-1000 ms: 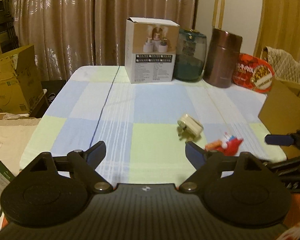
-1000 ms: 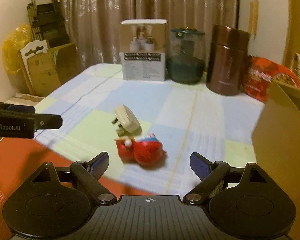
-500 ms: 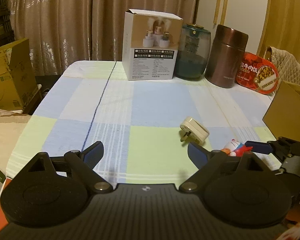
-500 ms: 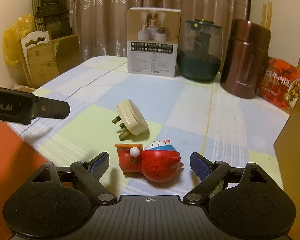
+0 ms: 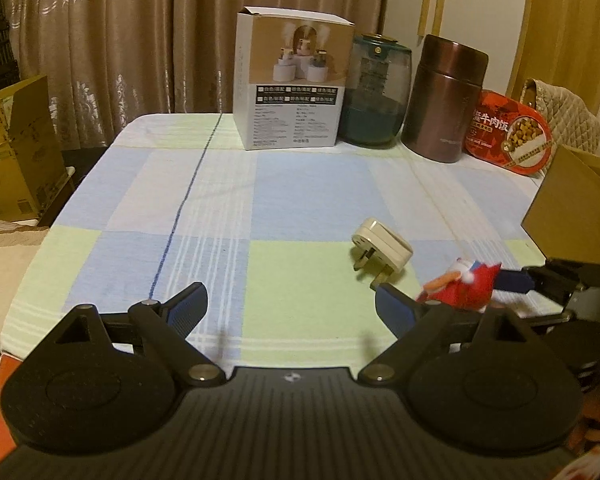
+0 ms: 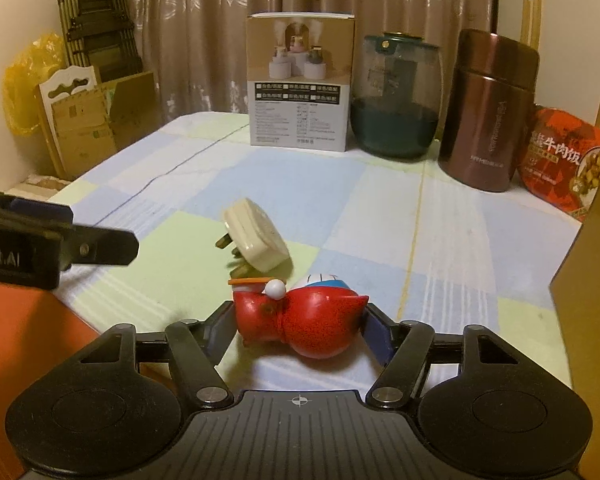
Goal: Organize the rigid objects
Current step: 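Grasp the red toy figure with the right tool, then grasp the white plug with the left tool while the right tool lifts the red toy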
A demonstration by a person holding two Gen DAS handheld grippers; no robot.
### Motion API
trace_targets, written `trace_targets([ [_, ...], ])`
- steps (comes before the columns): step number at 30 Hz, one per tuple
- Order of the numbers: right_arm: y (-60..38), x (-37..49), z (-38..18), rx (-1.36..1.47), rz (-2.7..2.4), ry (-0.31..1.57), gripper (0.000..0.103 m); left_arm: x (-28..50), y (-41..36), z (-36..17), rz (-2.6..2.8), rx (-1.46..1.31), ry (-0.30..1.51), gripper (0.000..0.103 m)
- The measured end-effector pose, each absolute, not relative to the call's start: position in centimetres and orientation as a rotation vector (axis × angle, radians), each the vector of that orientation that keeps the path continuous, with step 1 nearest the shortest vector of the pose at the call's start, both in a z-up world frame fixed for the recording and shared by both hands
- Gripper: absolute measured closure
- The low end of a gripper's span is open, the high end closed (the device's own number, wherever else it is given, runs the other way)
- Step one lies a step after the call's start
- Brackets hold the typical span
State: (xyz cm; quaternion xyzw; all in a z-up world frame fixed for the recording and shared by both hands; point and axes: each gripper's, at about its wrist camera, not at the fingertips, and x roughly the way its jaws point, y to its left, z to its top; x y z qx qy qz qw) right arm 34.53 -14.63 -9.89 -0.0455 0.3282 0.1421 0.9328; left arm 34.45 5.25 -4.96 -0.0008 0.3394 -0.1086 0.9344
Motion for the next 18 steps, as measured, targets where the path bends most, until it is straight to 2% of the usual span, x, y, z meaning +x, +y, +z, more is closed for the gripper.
trace_targets([
  [7, -16.6, 34.7, -8.8, -0.058, 0.235, 0.658, 0.039, 34.9, 3.8, -5.3, -0.285, 0.056, 0.666, 0.014],
  [13, -19.2, 35.0, -7.2, -0.007, 0.173, 0.642, 0.039, 35.3, 0.5, -6.0, -0.376, 0.234, 0.599, 0.015],
  [18, -20.5, 35.0, -6.6, 0.008, 0.15, 0.643, 0.039, 36.4, -2.0, -6.8, -0.419, 0.32, 0.557, 0.02],
])
